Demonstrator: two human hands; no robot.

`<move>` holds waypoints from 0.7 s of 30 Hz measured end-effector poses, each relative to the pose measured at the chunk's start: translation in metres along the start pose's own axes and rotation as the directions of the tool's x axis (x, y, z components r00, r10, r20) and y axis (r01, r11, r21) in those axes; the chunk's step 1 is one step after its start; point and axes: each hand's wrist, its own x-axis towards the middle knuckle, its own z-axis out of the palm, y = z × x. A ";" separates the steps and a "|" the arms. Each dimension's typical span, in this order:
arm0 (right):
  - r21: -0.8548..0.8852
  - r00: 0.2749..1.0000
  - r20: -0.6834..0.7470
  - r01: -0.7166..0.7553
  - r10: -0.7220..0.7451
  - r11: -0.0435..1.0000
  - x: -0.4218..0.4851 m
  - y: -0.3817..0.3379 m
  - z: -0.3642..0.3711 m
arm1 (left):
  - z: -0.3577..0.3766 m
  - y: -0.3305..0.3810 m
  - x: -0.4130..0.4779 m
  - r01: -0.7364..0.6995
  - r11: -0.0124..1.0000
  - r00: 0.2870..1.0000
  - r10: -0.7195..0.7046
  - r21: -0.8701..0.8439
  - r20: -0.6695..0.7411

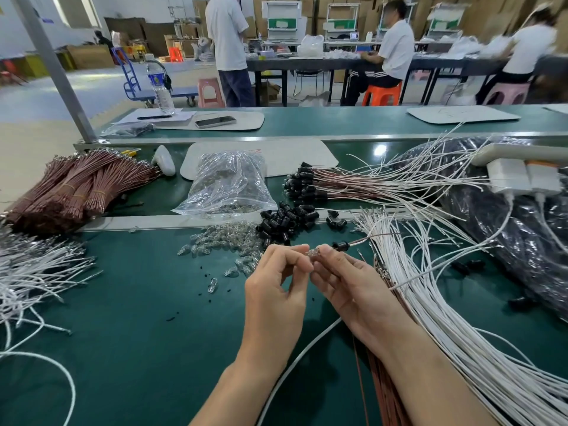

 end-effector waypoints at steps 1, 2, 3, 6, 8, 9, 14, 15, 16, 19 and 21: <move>-0.010 1.000 0.000 0.005 -0.005 1.000 0.000 0.000 0.000 | 0.000 0.000 0.000 0.006 1.000 1.000 -0.006 -0.003 0.002; -0.021 1.000 0.002 0.012 -0.012 1.000 0.000 0.001 0.000 | 0.000 0.000 0.000 0.011 1.000 1.000 -0.011 -0.003 0.004; -0.030 1.000 0.006 0.019 -0.019 0.999 0.000 0.002 0.000 | 0.000 0.000 0.000 0.009 1.000 1.000 -0.009 0.000 0.007; -0.037 1.000 0.011 0.023 -0.023 0.999 0.000 0.003 0.001 | 0.001 0.001 -0.001 0.005 1.000 1.000 -0.004 -0.004 0.014; -0.037 1.000 -0.008 0.025 -0.025 0.999 0.001 0.004 0.001 | 0.002 0.000 -0.001 0.021 0.998 1.000 -0.020 -0.053 0.021; -0.032 0.999 -0.019 0.027 -0.028 0.999 0.002 0.004 0.001 | 0.003 0.000 -0.001 0.036 0.997 0.999 -0.034 -0.075 0.027; 0.010 0.999 -0.016 0.028 -0.028 1.000 0.002 0.000 0.001 | -0.001 -0.002 0.002 0.016 1.000 0.997 -0.017 0.020 0.075; 0.010 0.999 -0.016 0.027 -0.027 1.000 0.001 0.000 0.000 | -0.003 -0.003 0.002 -0.012 0.996 0.996 0.004 0.085 0.093; 0.006 1.000 -0.015 0.024 -0.024 1.000 0.002 -0.001 -0.001 | -0.005 -0.004 0.003 -0.043 0.988 0.994 0.027 0.150 0.107; -0.016 1.000 0.006 0.007 -0.007 1.000 0.002 0.000 -0.002 | -0.008 -0.005 0.004 -0.121 0.954 0.988 0.090 0.276 0.122; -0.035 1.000 0.017 -0.001 0.002 0.999 0.001 0.000 -0.002 | -0.008 -0.005 0.005 -0.147 0.940 0.987 0.116 0.308 0.115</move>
